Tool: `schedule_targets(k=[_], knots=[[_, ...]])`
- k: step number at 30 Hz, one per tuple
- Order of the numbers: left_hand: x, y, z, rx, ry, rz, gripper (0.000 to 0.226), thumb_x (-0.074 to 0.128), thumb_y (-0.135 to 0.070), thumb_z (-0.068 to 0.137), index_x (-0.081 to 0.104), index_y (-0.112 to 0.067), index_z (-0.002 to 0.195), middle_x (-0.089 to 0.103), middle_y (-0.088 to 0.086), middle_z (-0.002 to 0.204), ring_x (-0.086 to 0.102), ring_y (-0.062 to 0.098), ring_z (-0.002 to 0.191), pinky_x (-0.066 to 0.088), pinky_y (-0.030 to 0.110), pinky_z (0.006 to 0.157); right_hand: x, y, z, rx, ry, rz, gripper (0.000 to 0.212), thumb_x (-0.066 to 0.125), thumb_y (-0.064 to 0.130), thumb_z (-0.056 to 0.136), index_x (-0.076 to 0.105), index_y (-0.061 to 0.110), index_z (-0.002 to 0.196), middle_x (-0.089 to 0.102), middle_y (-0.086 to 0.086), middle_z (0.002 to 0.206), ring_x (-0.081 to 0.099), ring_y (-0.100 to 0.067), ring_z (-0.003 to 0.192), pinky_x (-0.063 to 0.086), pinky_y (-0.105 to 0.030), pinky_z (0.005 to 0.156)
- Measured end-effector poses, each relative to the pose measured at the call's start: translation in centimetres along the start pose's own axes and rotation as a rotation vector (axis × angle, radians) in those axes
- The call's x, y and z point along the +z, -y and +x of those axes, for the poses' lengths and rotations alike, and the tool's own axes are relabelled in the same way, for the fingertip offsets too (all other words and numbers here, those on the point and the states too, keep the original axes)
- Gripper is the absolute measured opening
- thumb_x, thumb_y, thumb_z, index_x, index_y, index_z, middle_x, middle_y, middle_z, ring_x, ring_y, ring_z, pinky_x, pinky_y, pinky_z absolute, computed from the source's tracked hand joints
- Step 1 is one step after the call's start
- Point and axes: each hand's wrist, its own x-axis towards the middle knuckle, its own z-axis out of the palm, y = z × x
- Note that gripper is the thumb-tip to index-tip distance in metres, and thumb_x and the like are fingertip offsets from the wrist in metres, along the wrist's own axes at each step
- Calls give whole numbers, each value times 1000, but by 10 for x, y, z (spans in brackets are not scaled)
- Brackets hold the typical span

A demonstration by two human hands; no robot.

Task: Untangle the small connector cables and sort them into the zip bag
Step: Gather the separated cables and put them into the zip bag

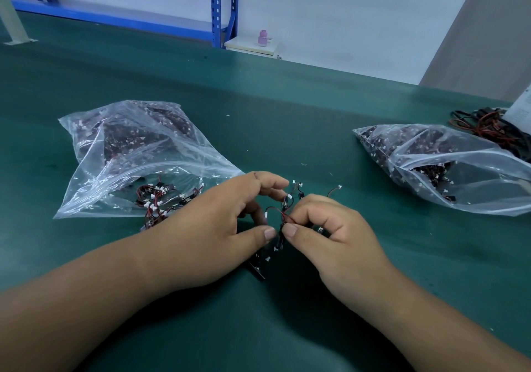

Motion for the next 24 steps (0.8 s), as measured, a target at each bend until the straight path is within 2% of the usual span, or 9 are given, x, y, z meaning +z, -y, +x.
schedule_targets(k=[2,6,9,12,14,16,19,21,24], knots=[[0,0,0,17,-15,38,58,74,-17,85,47,-45,129,51,-36,119,57,3,105,39,4,81,0,0,0,0,4,-5,18,65,23,78,62,30,62,61,9,71,58,-15,78,42,-28,72],[0,3,2,28,5,32,56,71,-22,86,46,-49,128,62,-23,109,62,10,101,47,23,82,0,-1,0,-7,4,-8,17,66,23,78,62,28,62,61,6,72,58,-16,78,44,-30,72],[1,4,2,13,-2,55,56,70,-24,85,44,-54,125,64,-19,99,64,12,92,49,29,81,-1,-2,1,-7,-14,-7,16,65,23,77,62,23,62,61,4,71,58,-16,77,45,-31,72],[-1,5,3,25,-41,79,50,67,-26,83,47,-50,122,62,-21,97,61,11,90,46,16,73,-8,-4,5,-18,-45,-62,17,64,20,76,62,19,59,62,6,69,59,-16,78,44,-30,74],[-3,5,4,20,-46,98,46,67,-25,84,50,-47,121,62,-23,95,60,12,87,42,11,66,-13,-6,7,-45,-61,-141,17,64,18,74,61,17,58,61,6,68,59,-16,78,44,-35,78],[-4,7,4,9,-40,125,47,69,-19,86,51,-46,120,62,-22,95,59,14,82,41,12,64,-18,-9,8,-84,-77,-254,16,64,18,73,60,16,58,61,7,68,58,-15,78,43,-43,83],[-6,8,3,-22,-52,158,46,67,-17,86,53,-48,118,60,-21,95,59,15,75,42,14,60,-24,-13,11,-148,-130,-438,14,63,18,72,59,19,59,60,9,69,57,-16,77,41,-45,84],[-7,10,3,-30,-67,172,42,66,-16,86,57,-45,116,60,-22,94,59,14,71,41,13,56,-26,-16,13,-138,-216,-431,17,63,16,75,58,22,60,59,11,69,58,-13,75,43,-41,80],[-7,9,3,-41,-65,212,35,66,-19,86,59,-41,114,59,-25,95,57,10,72,41,12,60,-26,-20,14,5,-332,-256,22,66,15,85,60,19,64,59,11,63,54,-4,63,43,-16,62]])
